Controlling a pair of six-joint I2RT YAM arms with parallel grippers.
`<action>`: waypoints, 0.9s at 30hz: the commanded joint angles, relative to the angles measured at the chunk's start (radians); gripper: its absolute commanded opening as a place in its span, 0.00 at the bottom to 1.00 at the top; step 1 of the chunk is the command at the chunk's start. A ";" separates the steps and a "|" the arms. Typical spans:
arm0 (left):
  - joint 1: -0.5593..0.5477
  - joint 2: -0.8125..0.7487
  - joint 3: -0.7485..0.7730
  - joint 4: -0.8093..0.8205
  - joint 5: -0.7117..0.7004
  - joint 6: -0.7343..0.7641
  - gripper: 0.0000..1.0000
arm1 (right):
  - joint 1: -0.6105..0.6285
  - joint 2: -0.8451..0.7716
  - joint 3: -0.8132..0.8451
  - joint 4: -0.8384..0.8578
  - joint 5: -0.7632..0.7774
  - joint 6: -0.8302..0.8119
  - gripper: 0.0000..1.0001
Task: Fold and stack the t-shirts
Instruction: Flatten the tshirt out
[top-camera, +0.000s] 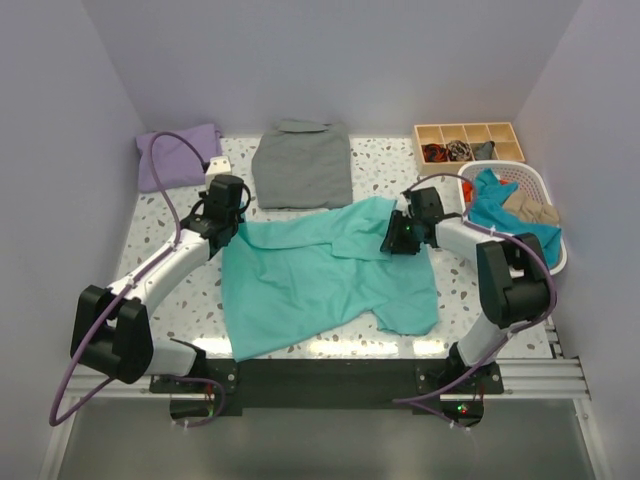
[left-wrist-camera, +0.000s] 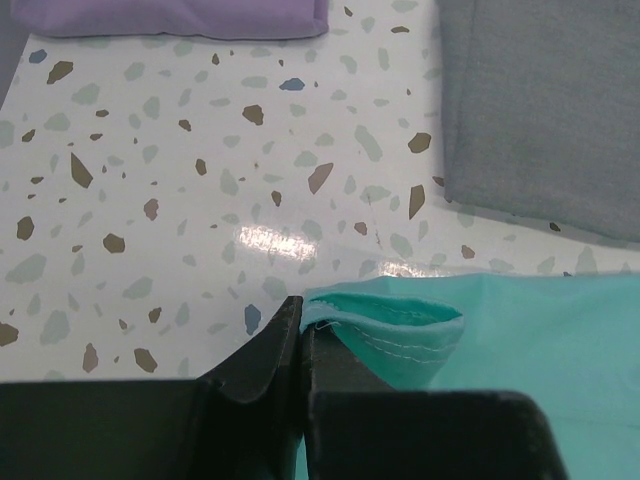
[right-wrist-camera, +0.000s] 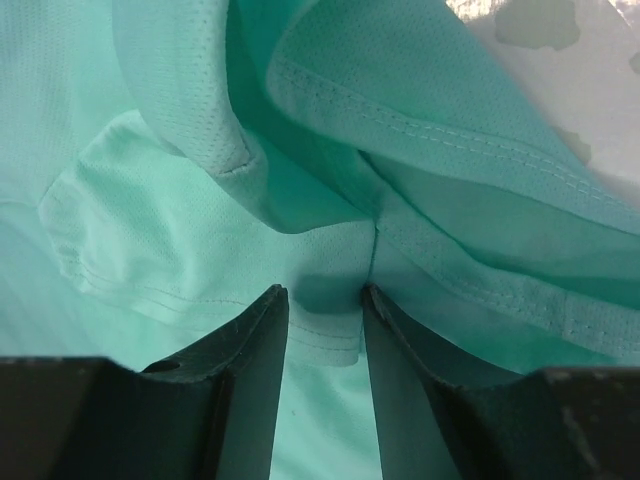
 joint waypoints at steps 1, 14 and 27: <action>0.002 -0.003 0.015 0.023 -0.017 0.014 0.01 | -0.002 0.030 0.029 0.036 -0.022 0.017 0.37; 0.002 -0.039 0.043 -0.028 -0.030 0.009 0.00 | -0.004 -0.305 0.087 -0.089 -0.059 -0.069 0.00; 0.002 -0.234 0.159 -0.198 -0.105 0.043 0.00 | -0.002 -0.608 0.397 -0.353 -0.021 -0.173 0.00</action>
